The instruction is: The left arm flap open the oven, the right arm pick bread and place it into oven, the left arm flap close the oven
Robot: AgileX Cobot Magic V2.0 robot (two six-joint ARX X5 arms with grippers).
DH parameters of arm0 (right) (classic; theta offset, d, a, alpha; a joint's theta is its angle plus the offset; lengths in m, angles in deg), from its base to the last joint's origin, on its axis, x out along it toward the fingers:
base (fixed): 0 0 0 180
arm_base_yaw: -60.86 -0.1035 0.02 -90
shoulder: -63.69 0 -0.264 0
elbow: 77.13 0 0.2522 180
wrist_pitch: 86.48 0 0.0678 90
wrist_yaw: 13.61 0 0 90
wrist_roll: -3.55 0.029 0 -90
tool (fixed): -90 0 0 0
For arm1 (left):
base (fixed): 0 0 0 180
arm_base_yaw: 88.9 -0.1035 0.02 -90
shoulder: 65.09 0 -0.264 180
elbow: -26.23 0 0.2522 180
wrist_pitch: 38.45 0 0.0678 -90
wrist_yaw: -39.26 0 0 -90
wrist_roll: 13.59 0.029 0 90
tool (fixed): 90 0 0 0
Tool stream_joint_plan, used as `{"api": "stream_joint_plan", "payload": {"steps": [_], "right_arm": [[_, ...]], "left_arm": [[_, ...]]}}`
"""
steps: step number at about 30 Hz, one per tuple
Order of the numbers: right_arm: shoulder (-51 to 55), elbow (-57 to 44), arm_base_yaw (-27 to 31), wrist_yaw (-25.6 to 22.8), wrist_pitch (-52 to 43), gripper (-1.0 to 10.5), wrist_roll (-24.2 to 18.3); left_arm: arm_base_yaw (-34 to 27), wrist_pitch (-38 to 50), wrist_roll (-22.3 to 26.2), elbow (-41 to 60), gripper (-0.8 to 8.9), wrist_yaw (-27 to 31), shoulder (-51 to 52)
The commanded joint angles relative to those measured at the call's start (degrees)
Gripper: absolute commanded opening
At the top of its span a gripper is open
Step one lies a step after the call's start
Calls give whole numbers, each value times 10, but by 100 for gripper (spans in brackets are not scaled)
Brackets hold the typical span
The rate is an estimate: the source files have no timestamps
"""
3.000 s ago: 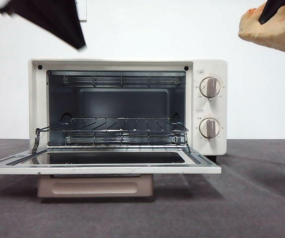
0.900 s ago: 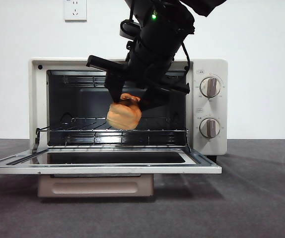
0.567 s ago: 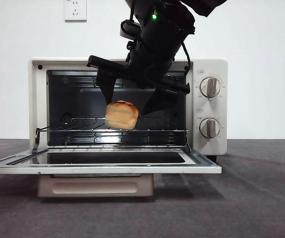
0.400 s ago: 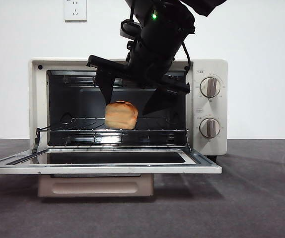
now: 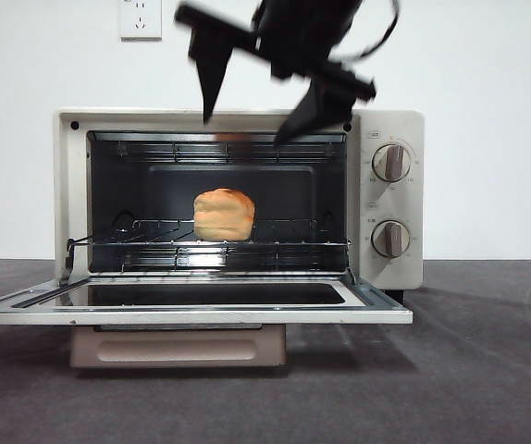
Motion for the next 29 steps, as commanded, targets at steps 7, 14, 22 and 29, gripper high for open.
{"api": "stream_joint_plan", "payload": {"steps": [7,14,22,29], "right_arm": [[126,12,-11,134,129,392,-149],[229,-24,-11,143,229,392,-191],[354,-151,-11,168,215,392,-186],[410,-194,-11,182,223,392,-180]], "left_arm": [[2,13,3,-2,16,-1,-2],[2,22,2,-2,16,-1,-2],[2,31,-2,-2,16,-1,-3],[2,73,-26,0,16,6,-14]]}}
